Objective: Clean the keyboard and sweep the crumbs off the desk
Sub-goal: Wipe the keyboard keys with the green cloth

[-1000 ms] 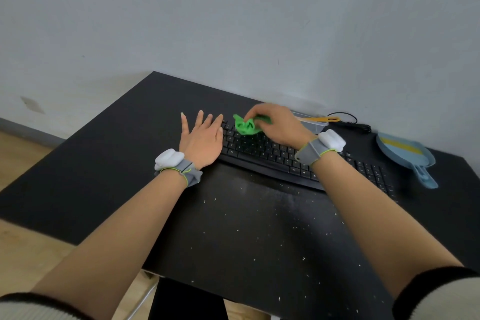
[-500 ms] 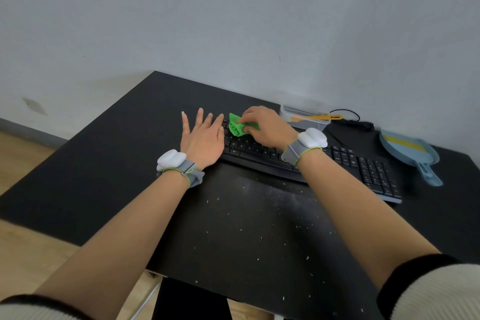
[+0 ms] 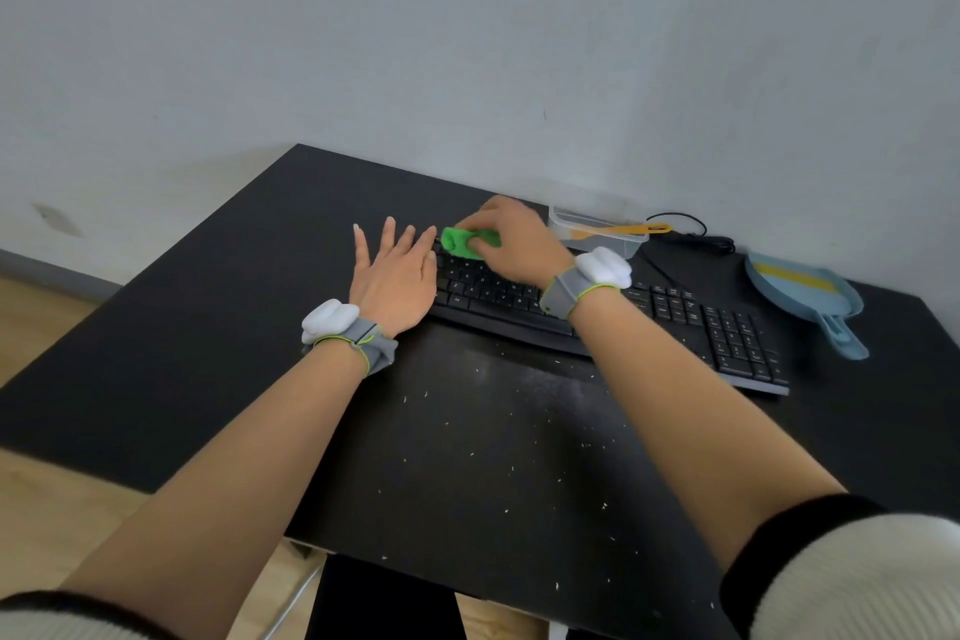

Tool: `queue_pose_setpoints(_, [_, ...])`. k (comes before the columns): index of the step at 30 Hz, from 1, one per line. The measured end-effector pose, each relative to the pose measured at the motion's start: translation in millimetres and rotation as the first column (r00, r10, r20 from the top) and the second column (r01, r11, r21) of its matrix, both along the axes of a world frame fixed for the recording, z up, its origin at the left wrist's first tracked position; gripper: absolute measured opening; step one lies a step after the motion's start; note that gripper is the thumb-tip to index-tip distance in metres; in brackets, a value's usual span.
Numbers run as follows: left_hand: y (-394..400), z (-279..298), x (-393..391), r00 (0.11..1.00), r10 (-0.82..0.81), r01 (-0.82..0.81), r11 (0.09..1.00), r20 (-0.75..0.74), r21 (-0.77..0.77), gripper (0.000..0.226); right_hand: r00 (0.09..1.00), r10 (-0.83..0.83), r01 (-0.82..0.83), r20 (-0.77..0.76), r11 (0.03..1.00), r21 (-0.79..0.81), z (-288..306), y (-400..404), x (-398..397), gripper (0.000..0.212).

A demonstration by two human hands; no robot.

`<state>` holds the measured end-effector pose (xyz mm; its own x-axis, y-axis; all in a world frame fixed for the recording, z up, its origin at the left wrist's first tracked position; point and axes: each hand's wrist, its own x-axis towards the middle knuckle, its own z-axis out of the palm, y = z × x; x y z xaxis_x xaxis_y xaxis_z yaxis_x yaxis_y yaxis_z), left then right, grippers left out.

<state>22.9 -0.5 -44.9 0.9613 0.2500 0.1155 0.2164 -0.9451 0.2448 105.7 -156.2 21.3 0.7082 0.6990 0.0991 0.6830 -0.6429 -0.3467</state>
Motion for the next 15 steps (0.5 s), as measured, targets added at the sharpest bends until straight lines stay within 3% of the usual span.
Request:
queue_pose_setpoints(7, [1,-2,0,1.0,0.016,-0.016,1.0,0.011,0.005,0.053,0.995,0.071,-0.068,-0.067,0.997,0.045,-17,-16,-3,0.034])
queue_pose_setpoints(13, [1,-2,1,1.0,0.012,-0.012,1.0,0.024,-0.002,0.053,0.999,-0.032,0.04,0.033,0.949,-0.311,30,-47,8,0.035])
queue_pose_setpoints(15, [0,-3,0,1.0,0.005,-0.005,1.0,0.027,0.004,0.052,0.998,-0.014,0.026,0.067,0.982,-0.187,39,-34,2,0.033])
